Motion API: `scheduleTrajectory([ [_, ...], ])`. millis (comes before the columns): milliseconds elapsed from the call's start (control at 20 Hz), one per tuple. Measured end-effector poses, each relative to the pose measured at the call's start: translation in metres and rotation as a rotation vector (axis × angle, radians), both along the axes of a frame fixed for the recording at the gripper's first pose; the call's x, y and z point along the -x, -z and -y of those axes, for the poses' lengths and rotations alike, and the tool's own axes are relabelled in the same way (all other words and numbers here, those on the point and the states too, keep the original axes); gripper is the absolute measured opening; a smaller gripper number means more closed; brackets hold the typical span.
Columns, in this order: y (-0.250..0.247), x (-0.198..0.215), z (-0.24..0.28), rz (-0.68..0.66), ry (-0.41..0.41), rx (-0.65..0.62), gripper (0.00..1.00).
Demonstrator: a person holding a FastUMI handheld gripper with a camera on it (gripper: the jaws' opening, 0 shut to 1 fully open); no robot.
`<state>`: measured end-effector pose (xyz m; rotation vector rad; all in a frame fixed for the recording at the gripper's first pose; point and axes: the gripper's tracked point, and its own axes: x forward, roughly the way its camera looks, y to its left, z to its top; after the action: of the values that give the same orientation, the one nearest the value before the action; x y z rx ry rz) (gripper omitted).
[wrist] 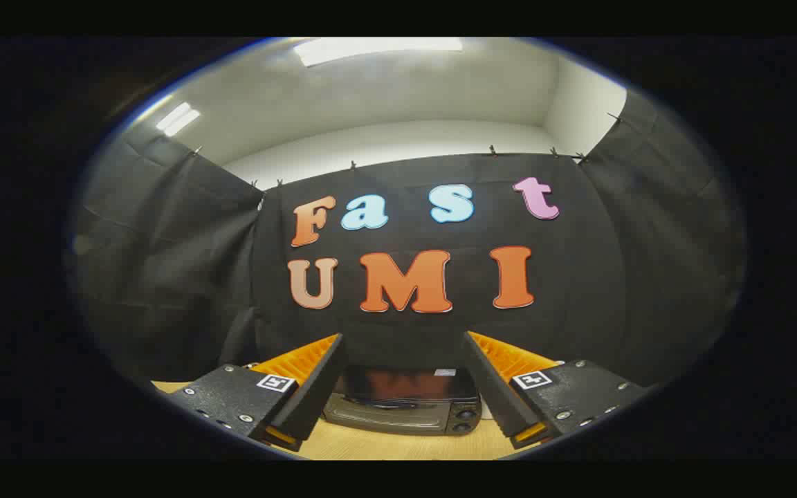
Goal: Open the toaster oven, put the food inside, and close the toaster oven door.
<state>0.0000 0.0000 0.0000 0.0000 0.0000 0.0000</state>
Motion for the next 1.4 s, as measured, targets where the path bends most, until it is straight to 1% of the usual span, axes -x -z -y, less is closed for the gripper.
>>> scheduleTrajectory([
  [1050, 0.011, -0.005, 0.001, -0.016, 0.001, -0.018, 0.98],
  [1250, 0.019, -0.010, -0.001, -0.028, -0.003, -0.024, 0.98],
  [1400, 0.034, -0.016, -0.003, -0.052, -0.004, -0.030, 0.98],
])
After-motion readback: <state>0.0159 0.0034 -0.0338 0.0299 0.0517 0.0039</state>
